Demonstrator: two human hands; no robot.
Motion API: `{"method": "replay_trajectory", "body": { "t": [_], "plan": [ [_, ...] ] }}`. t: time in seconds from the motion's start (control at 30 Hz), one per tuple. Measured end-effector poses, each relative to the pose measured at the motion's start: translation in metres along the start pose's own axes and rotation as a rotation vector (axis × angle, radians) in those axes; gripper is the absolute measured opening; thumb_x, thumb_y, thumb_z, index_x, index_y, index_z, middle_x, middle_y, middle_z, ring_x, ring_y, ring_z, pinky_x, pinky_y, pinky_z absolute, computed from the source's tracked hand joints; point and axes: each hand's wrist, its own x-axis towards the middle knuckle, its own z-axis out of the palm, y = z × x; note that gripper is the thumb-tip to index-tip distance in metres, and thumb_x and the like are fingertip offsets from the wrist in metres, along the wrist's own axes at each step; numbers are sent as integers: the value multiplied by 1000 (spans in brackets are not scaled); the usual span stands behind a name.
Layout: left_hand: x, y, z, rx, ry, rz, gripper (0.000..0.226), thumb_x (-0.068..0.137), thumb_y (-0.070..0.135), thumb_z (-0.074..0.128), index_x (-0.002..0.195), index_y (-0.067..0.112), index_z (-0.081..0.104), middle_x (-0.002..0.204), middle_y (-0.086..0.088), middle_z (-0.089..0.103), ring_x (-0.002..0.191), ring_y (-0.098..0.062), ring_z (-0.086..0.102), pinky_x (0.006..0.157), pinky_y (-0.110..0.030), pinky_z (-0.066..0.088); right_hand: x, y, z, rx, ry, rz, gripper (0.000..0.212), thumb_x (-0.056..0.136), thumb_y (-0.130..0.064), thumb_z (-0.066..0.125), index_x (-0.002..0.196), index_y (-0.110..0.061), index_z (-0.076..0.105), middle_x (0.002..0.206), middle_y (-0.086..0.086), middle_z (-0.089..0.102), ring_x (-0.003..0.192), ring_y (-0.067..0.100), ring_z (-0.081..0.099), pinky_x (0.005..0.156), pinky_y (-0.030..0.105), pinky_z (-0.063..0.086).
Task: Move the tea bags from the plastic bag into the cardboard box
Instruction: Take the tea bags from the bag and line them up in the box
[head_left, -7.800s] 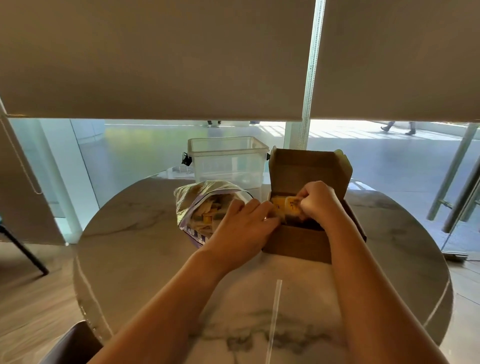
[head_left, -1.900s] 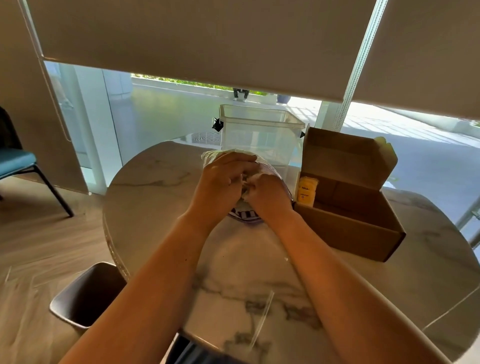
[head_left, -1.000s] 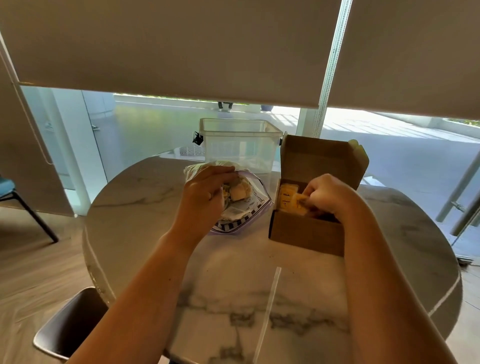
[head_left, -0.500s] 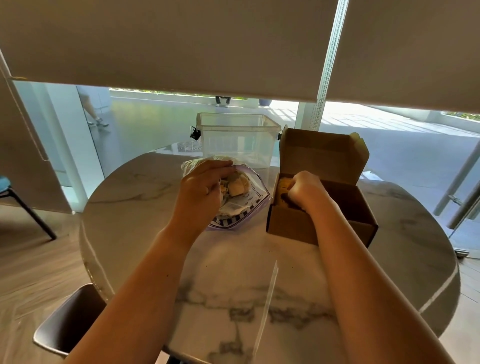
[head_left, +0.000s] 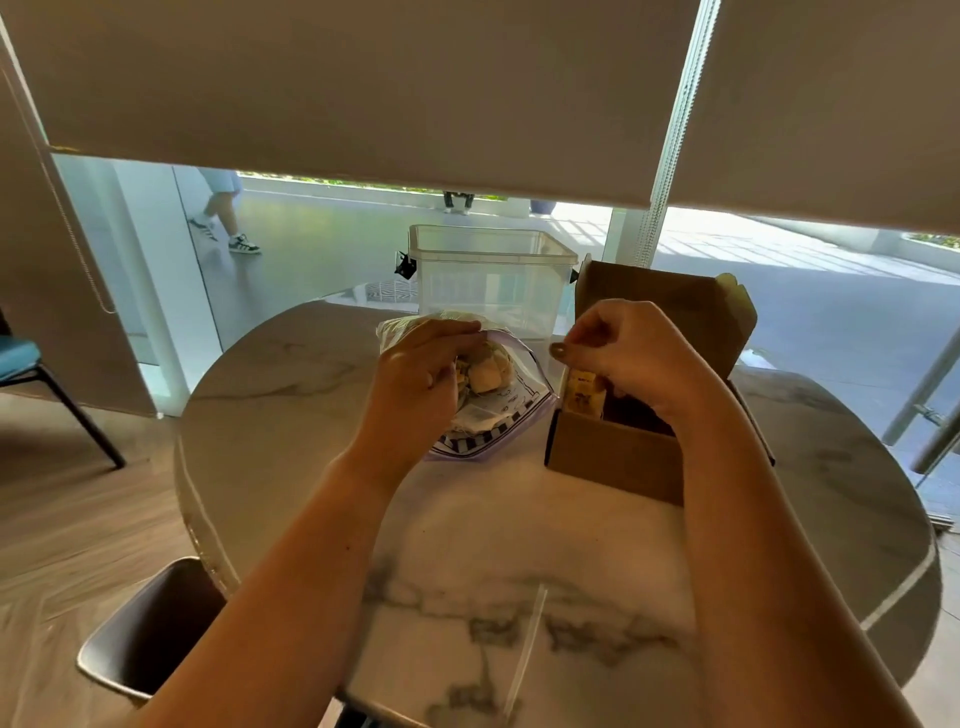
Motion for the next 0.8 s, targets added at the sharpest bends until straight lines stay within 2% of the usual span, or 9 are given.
{"method": "replay_trajectory", "body": {
  "t": [0.1,0.17,0.3,0.4,0.5,0.57,0.67,0.77,0.8],
  "plan": [
    [0,1,-1,1,7,24,51,75,-21,49,101,18,69,107,12,60,104,-6,58,95,-22,46,-17,-26,5,-24,-425,-2,11,85,-26,66,93,-18,65,82,-3,69,54,8,61,49,17,46],
    [0,2,-2,-4,3,10,49,75,-21,49,102,14,70,107,10,60,104,-7,58,94,-22,47,-20,-30,22,-212,-571,-47,11,91,-20,60,101,-20,65,93,-9,65,61,6,61,55,17,49],
    [-1,3,-1,-9,-7,-18,47,77,-19,49,102,14,70,108,10,60,105,-7,58,95,-18,46,-9,-28,60,-648,-575,-119,33,90,-1,49,115,-16,64,121,4,55,101,21,56,89,31,49],
    [-1,1,-2,-15,-6,-27,51,78,-19,49,101,22,68,108,17,59,106,-4,58,95,-19,45,-4,-20,74,-797,-568,-91,38,89,1,46,122,-10,60,124,8,53,107,25,55,92,33,48],
    [-1,3,-2,-12,-10,-29,50,77,-18,49,101,22,67,106,23,56,103,9,54,92,-10,41,-3,-18,76,-753,-494,-93,36,89,-1,45,120,-10,60,122,8,56,106,24,56,89,31,49],
    [-1,3,-3,0,-23,-36,46,78,-16,50,102,18,69,108,17,59,104,8,53,92,-8,39,-3,-17,72,-643,-436,-121,32,90,-4,48,116,-11,64,117,8,60,105,25,57,90,33,48],
    [-1,4,-3,99,-39,-12,32,82,1,53,103,16,71,117,8,58,113,-4,44,97,-14,35,-6,-22,62,-383,-283,-205,20,86,-10,62,103,-14,71,105,4,65,96,20,59,87,31,48],
    [-2,5,-3,164,-68,12,23,84,21,54,99,20,72,120,14,48,116,0,28,98,-21,29,-10,-25,50,-257,-206,-227,14,82,-12,68,96,-12,70,92,-2,61,82,11,54,73,15,44],
    [-2,6,-4,176,-78,9,21,84,25,56,96,21,72,120,16,46,116,0,27,99,-26,31,-11,-26,46,-228,-181,-229,13,82,-12,68,95,-13,70,90,-2,61,79,10,52,70,14,41]
  ]
}}
